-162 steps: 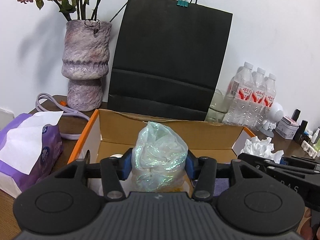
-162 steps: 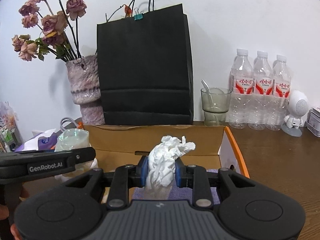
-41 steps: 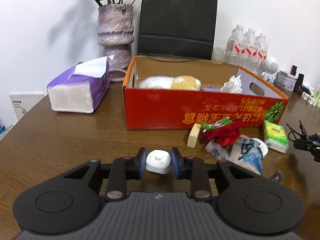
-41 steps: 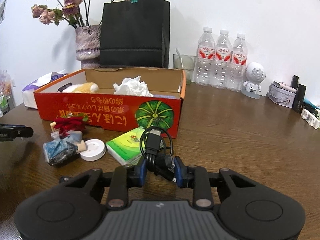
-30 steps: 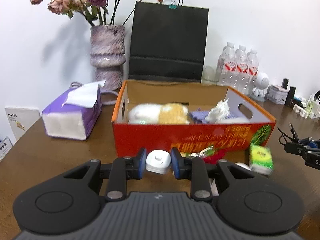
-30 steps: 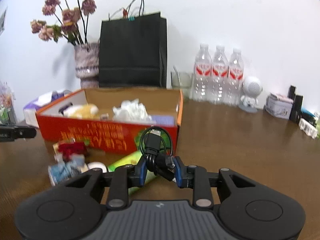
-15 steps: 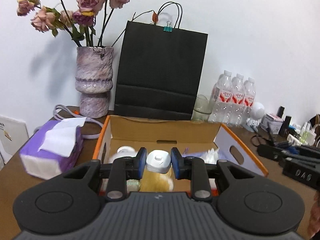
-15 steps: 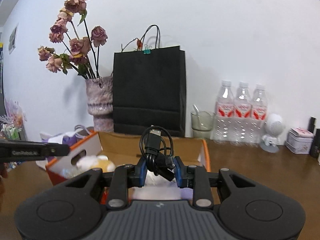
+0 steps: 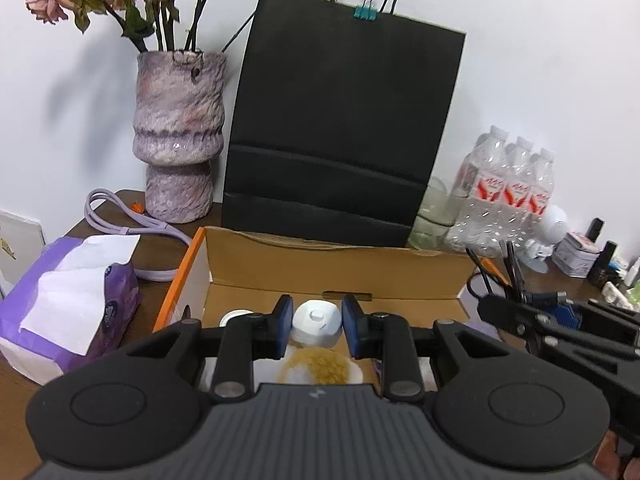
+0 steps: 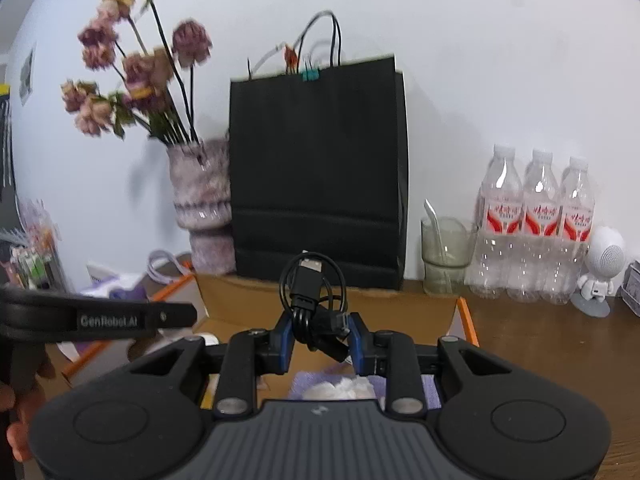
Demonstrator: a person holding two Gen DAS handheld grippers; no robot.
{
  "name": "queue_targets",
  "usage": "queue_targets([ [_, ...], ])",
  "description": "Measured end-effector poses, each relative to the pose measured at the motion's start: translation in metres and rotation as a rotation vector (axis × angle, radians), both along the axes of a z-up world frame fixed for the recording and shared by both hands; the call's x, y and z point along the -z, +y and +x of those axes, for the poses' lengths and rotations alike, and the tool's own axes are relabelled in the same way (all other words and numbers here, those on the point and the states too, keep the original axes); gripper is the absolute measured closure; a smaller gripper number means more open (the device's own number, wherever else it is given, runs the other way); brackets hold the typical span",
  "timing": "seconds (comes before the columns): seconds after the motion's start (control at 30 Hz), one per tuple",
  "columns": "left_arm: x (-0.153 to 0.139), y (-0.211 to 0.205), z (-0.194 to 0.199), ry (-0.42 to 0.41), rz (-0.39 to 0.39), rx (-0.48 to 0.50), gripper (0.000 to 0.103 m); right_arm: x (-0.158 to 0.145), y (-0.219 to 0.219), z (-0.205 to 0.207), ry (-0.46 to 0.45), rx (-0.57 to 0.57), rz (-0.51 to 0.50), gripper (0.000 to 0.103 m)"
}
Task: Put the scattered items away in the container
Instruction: 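Carry the cable and white lid into the box and release both, then withdraw both grippers from the box back to the table items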
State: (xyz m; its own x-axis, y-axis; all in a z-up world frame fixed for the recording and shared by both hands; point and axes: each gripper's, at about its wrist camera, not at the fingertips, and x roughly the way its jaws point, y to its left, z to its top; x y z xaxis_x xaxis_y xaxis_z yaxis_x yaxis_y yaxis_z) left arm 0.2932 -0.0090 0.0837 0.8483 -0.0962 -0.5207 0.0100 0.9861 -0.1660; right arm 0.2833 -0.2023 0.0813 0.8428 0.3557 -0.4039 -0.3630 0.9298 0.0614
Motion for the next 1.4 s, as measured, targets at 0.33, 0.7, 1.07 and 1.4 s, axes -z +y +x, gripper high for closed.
queue_targets([
  [0.33,0.021,-0.005,0.013,0.043,0.033,-0.025,0.075,0.017,0.000,0.011,0.063,-0.001,-0.016,0.077],
  [0.7,0.021,-0.008,0.005,0.010,0.096,-0.061,0.021,0.018,0.002,0.015,0.119,0.012,-0.057,0.007],
  [1.07,0.017,-0.006,-0.009,0.002,0.111,-0.094,0.000,0.007,0.000,0.012,0.154,0.008,-0.051,0.000],
  [1.4,0.013,-0.005,-0.015,-0.011,0.109,-0.098,0.000,0.006,-0.001,0.011,0.149,0.010,-0.053,0.000],
])
